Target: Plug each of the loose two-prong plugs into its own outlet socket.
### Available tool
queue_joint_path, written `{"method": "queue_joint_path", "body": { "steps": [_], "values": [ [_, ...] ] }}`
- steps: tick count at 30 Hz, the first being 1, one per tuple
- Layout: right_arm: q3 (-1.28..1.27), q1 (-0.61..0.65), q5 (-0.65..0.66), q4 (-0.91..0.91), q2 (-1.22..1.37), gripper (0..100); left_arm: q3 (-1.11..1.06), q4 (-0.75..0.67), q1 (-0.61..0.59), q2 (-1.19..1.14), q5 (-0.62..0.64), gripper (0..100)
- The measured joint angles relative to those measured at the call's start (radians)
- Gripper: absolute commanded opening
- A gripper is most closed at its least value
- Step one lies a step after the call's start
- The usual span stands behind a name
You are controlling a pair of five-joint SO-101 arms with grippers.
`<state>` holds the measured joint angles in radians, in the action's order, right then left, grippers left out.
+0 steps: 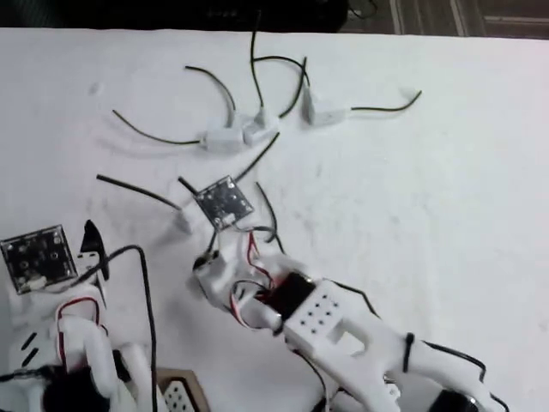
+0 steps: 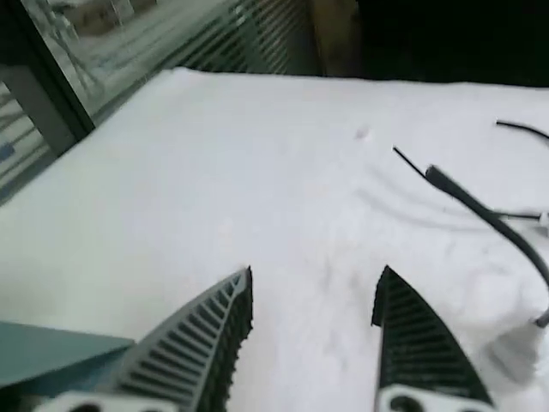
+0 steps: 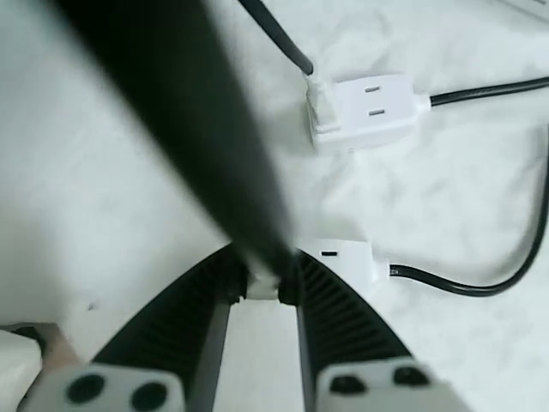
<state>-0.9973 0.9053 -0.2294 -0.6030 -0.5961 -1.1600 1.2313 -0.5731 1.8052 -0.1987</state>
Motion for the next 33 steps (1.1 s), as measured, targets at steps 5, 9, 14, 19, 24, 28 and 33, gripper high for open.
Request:
{"method": "queue_joint_path", "body": {
  "steps": [5, 9, 14, 19, 24, 28, 33],
  "values": [
    [0.000, 0.000, -0.028, 0.057, 0.098, 1.7, -0.121, 0.000, -0.005, 0.000, 0.000, 23],
    [0.000, 0.000, -0.031, 0.064, 0.137, 1.7, -0.181, 0.000, -0.005, -0.002, 0.000, 23],
    [0.000, -0.002, -0.035, 0.066, 0.141, 1.7, -0.187, 0.000, -0.003, -0.002, 0.000, 23],
    [0.000, -0.008, -0.035, 0.066, 0.141, 1.7, -0.224, -0.003, -0.003, -0.006, 0.000, 23],
    [-0.008, -0.005, -0.037, 0.068, 0.150, 1.7, -0.232, -0.003, -0.003, -0.003, 0.000, 23],
    [-0.008, 0.006, -0.011, 0.083, 0.204, 1.7, -0.232, -0.003, -0.003, -0.003, 0.000, 23],
    [-0.003, 0.021, 0.029, 0.127, 0.299, 1.7, -0.232, -0.003, -0.003, -0.003, 0.000, 23]
  ]
}}
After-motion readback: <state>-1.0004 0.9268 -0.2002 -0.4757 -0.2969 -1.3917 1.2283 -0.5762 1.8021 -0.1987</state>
